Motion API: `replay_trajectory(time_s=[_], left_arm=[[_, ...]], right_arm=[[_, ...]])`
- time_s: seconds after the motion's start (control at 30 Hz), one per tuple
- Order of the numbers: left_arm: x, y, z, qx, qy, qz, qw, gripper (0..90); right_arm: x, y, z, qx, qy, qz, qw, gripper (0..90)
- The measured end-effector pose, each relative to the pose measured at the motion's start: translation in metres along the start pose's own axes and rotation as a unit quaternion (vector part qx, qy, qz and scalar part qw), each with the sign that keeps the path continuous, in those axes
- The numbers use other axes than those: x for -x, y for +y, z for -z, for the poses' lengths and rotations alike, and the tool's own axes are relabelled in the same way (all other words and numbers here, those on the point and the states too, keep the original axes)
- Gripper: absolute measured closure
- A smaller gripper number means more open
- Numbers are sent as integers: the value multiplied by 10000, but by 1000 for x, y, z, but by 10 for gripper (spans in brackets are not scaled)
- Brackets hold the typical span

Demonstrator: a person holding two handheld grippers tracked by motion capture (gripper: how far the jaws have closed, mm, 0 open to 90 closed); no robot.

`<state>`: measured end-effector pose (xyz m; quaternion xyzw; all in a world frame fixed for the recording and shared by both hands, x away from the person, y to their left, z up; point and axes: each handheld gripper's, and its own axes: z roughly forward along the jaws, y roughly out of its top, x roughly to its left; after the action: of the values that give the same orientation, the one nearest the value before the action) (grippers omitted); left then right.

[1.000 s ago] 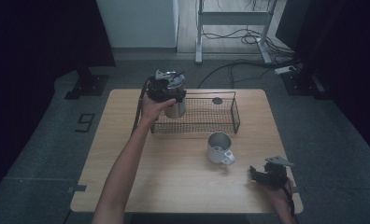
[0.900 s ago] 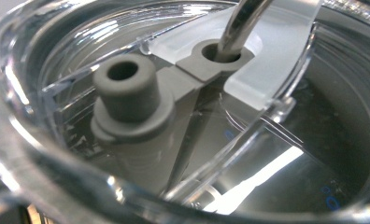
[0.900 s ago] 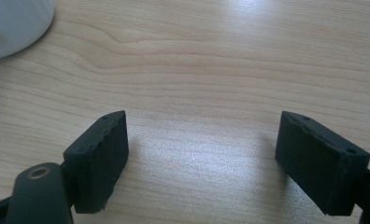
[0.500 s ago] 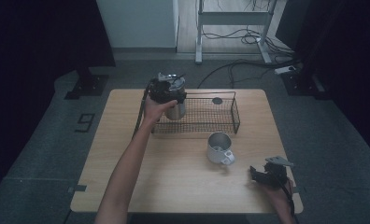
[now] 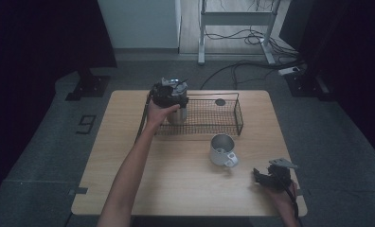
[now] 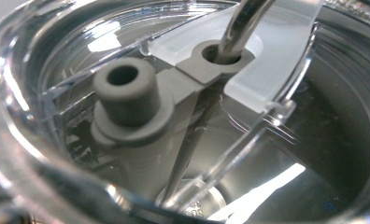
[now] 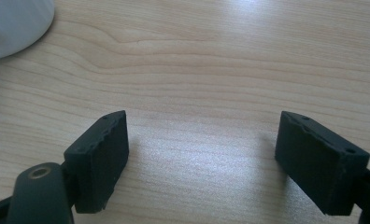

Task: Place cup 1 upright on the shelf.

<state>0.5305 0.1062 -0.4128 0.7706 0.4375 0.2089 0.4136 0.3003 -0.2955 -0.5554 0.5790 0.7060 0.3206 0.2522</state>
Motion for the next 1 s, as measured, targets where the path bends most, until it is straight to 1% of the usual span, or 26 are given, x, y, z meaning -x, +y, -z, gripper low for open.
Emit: replay_trajectory(time_s=[0.13,0.23,0.37,0.6,1.0], left_arm=[[-3,-5,-4,-63,44,4,10000,41],[-6,-8,-7,-80,47,68,9999,41],[-9,-11,-10,-104,78,99,9999,41],[-12,-17,-15,-175,106,165,9997,41],[-12,-23,-23,-259,158,176,9994,41]], right_arm=[[0,0,0,0,-4,0,10000,173],[0,0,0,-1,0,2,10000,173],[0,0,0,1,-4,0,10000,173],[0,0,0,2,-7,1,10000,173],[0,0,0,1,-9,1,10000,173]])
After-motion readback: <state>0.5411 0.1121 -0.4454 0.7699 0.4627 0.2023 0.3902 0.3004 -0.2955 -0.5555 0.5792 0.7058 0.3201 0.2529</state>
